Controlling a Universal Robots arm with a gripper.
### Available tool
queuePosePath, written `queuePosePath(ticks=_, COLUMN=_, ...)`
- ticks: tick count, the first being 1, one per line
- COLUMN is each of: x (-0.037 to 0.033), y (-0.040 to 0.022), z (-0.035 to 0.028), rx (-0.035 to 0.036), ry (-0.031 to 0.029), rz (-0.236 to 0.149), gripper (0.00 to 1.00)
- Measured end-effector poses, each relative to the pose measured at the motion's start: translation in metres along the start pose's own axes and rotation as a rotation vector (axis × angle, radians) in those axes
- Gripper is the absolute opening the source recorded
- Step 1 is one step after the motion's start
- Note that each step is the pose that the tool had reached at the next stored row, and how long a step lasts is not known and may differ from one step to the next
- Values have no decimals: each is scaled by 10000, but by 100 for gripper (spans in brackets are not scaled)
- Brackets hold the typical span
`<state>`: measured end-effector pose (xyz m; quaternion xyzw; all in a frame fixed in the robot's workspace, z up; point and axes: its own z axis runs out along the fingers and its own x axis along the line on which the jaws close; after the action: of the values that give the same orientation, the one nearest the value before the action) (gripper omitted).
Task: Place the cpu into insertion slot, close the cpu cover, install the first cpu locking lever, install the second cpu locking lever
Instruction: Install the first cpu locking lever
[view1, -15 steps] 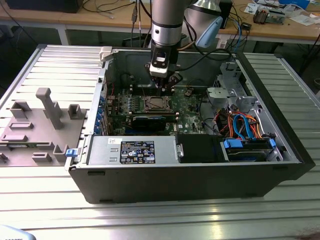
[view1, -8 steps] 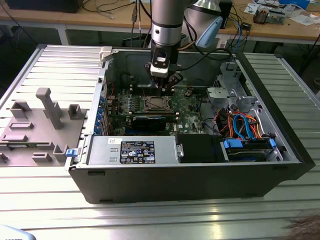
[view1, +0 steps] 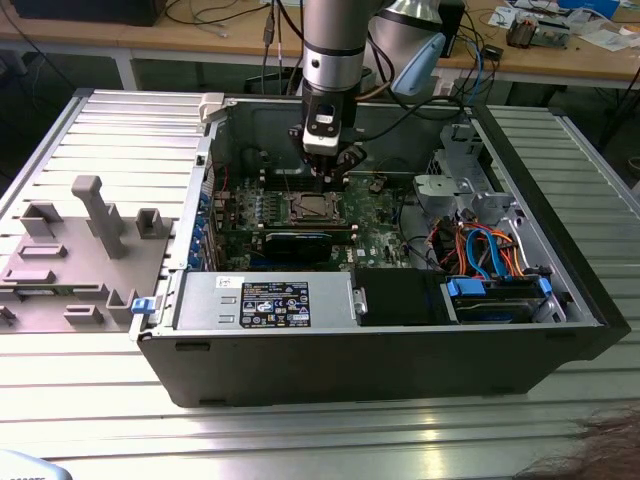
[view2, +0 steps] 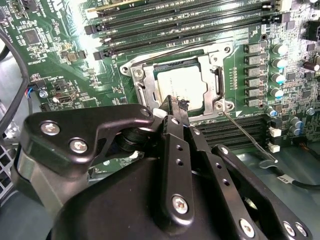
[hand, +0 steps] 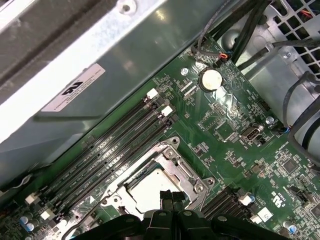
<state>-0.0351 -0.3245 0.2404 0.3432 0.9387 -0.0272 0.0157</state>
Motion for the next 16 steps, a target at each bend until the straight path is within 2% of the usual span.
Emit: queuePosePath(ticks=16, x=0, y=0, z=0, rx=-24, ry=-20, rz=-502, gripper=11)
